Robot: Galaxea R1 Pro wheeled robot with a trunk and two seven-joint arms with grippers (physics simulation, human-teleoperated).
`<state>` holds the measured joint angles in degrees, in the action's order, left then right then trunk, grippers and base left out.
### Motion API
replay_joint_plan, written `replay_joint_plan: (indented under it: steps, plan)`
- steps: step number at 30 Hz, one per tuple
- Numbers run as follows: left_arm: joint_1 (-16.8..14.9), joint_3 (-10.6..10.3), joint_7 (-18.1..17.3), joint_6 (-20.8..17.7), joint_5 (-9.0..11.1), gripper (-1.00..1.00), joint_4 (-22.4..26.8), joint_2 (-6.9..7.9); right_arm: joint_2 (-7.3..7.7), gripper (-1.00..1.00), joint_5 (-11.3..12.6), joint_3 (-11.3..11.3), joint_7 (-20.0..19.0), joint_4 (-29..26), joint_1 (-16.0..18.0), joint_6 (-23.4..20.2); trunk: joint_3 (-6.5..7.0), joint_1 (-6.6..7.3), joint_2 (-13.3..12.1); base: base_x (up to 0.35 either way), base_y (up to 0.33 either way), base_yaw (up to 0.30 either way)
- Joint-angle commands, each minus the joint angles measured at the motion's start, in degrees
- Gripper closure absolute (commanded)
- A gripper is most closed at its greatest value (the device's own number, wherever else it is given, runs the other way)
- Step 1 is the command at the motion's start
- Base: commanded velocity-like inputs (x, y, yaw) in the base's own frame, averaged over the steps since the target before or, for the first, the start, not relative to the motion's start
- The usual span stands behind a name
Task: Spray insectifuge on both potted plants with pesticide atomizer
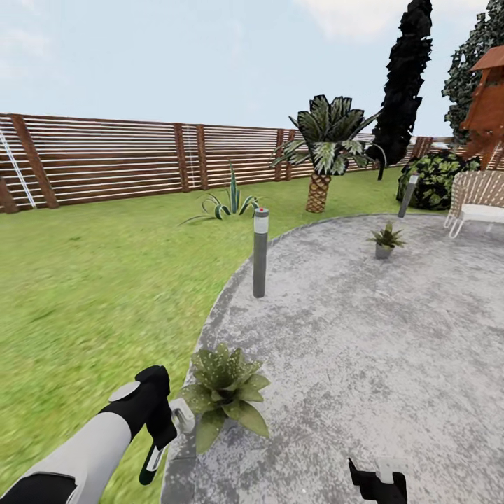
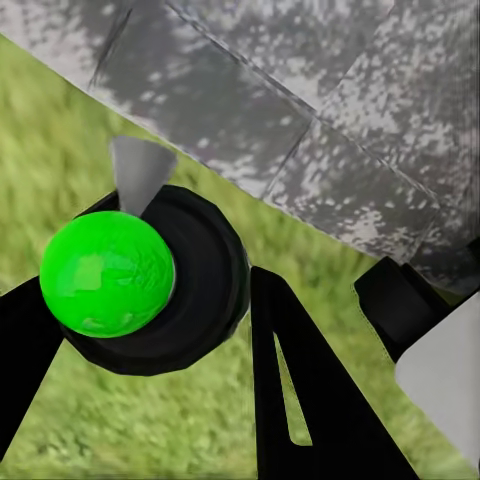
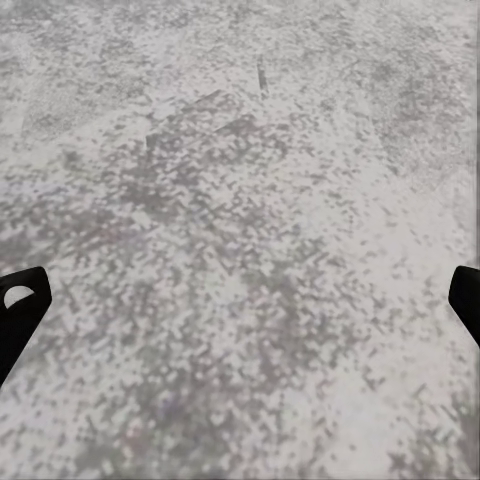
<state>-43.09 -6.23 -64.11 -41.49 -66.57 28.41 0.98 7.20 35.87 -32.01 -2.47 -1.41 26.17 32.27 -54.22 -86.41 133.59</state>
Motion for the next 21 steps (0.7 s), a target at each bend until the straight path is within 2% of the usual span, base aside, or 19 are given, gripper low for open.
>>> replay_joint_plan:
  steps: [1, 4, 8, 14, 17, 19, 21]
  plan:
    - [0.0, -0.2, -0.4, -0.4, -0.1, 1.0, 0.0, 0.17, 0.01, -1.0, 0.6, -0.3, -0.3, 0.0, 0.0, 0.2, -0.06, 0.01, 0.0, 0.0, -0.021, 0.004]
    - [0.2, 0.0, -0.3, -0.3, -0.1, 1.0, -0.6, 0.61, 0.01, -1.0, 0.6, -0.3, -0.3, 0.0, 0.0, 0.1, -0.06, 0.01, 0.0, 0.0, -0.006, 0.001]
    - [2.2, 0.3, 0.4, -0.3, 0.4, 1.0, -0.8, 0.78, 0.01, -1.0, 0.6, -0.3, -0.3, 0.0, 0.0, 0.1, -0.06, 0.01, 0.0, 0.0, 0.0, 0.0]
    - [2.6, 0.8, 2.4, -0.3, 1.4, 1.0, -0.3, 0.41, 0.09, -1.0, 0.5, -0.3, -0.3, 0.0, 0.0, 0.1, -0.06, 0.01, 0.0, 0.0, 0.0, 0.0]
    - [2.7, 5.1, 4.9, -0.5, 1.4, 1.0, -0.1, 0.14, 0.1, -1.0, 0.5, -0.3, -0.3, 0.0, 0.0, 0.1, -0.06, 0.01, 0.0, 0.0, 0.0, 0.0]
    - [2.7, 8.4, 8.4, -0.4, 1.4, 1.0, -0.6, 0.35, 0.1, -1.0, 0.5, -0.3, -0.3, 0.0, 0.0, 0.2, -0.06, 0.01, 0.0, 0.0, 0.0, 0.0]
    - [2.8, 10.3, 9.8, -0.4, 1.5, 1.0, -0.9, 0.81, 0.1, -1.0, 0.5, -0.3, -0.3, 0.0, 0.0, 0.2, -0.06, 0.01, 0.0, 0.0, 0.0, 0.0]
